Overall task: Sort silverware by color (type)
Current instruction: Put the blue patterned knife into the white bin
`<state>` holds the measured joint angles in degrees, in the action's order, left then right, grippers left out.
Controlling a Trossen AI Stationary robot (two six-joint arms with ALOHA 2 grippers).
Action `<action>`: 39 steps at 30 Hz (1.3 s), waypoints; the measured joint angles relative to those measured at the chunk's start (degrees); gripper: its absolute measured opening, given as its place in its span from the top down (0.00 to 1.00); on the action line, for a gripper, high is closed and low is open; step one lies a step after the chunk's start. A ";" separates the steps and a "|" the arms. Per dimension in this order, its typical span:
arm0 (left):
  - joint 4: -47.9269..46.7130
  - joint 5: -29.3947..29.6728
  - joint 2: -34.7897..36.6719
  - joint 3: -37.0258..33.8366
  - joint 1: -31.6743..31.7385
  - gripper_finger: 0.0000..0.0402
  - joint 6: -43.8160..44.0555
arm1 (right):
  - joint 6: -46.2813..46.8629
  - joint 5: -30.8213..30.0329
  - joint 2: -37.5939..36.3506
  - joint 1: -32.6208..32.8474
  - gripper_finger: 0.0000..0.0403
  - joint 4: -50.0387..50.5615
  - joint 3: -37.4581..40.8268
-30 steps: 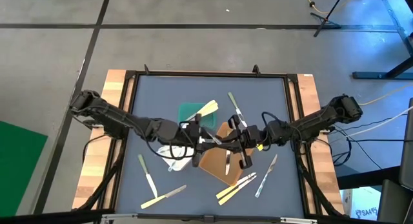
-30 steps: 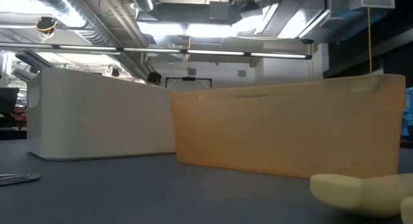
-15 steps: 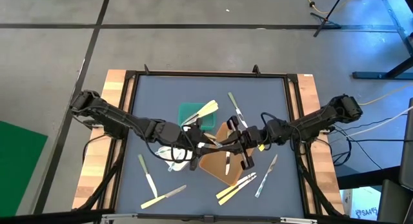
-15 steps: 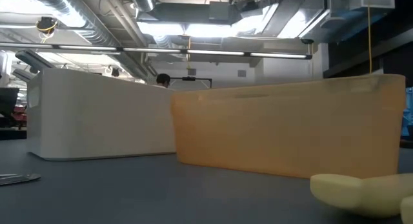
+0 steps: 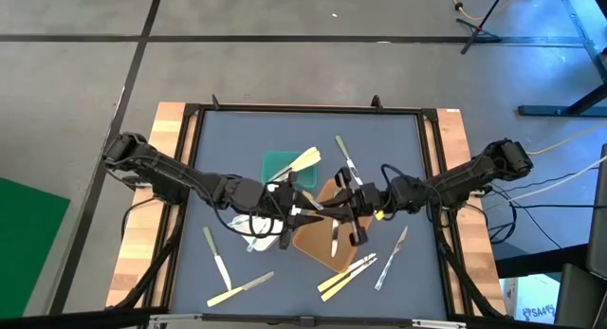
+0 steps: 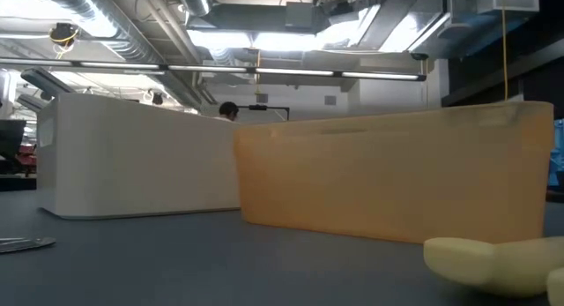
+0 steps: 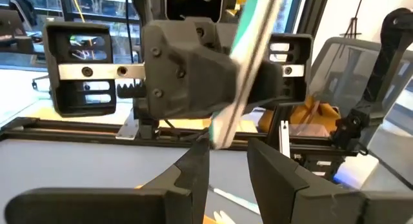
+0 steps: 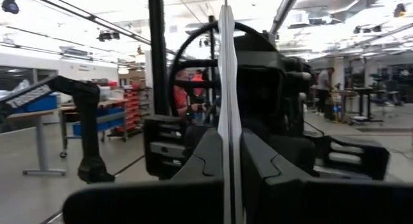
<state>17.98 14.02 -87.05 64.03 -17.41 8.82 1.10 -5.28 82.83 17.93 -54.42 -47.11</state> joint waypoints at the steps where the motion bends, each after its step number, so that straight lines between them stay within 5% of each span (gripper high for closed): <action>1: 0.00 0.02 0.00 0.00 0.10 0.75 0.00 | 0.02 -0.23 0.00 0.00 0.99 0.16 0.00; 39: 6.25 1.62 -2.16 -0.09 1.44 0.80 -0.39 | 0.01 -1.92 -0.11 0.04 0.99 1.98 0.02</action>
<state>24.23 15.64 -89.21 63.94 -15.97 8.43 1.11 -7.20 82.72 17.98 -52.45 -47.09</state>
